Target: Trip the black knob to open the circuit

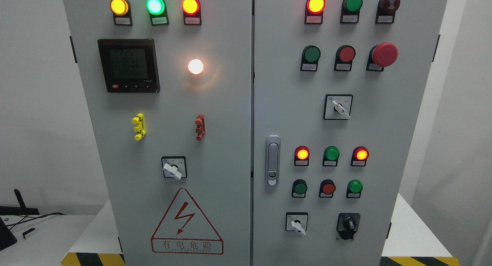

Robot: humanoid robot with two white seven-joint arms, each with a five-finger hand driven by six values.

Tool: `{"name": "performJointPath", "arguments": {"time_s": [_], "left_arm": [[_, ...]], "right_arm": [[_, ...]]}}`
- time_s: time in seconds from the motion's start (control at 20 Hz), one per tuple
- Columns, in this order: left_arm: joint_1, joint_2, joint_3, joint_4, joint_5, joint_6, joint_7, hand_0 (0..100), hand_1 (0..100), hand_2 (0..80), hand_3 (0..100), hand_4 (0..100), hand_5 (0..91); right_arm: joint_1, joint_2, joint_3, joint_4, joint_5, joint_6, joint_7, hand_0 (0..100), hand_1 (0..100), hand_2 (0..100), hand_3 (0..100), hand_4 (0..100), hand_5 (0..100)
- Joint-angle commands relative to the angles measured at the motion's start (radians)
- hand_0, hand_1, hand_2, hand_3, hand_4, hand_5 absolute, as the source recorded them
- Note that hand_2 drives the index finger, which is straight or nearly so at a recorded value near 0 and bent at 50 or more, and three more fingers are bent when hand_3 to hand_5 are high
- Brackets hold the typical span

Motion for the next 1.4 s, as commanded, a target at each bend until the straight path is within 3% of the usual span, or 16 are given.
{"name": "performJointPath", "arguments": {"time_s": [0.0, 0.45, 0.8, 1.05, 1.35], "left_arm": [[0.000, 0.000, 0.000, 0.000, -0.031, -0.001, -0.001, 12, 39, 0.0, 0, 0, 0.0], [0.000, 0.000, 0.000, 0.000, -0.031, -0.001, -0.001, 12, 39, 0.0, 0, 0, 0.0], [0.000, 0.000, 0.000, 0.000, -0.031, -0.001, -0.001, 12, 39, 0.0, 0, 0, 0.0], [0.000, 0.000, 0.000, 0.000, -0.031, -0.001, -0.001, 12, 39, 0.0, 0, 0, 0.0], [0.000, 0.000, 0.000, 0.000, -0.031, -0.001, -0.001, 12, 39, 0.0, 0, 0, 0.0]], "right_arm": [[-0.185, -0.018, -0.035, 0.061, 0.001, 0.029, -0.002, 23, 65, 52, 100, 100, 90], [-0.337, -0.006, 0.006, 0.128, 0.015, 0.091, -0.018, 25, 65, 52, 100, 100, 90], [-0.358, -0.006, 0.083, 0.144, 0.015, 0.089, -0.059, 26, 65, 52, 100, 100, 90], [-0.357, -0.005, 0.108, 0.165, 0.015, 0.086, -0.068, 27, 66, 52, 100, 100, 90], [-0.357, -0.006, 0.117, 0.174, 0.047, 0.082, -0.068, 30, 78, 51, 100, 99, 90]]}}
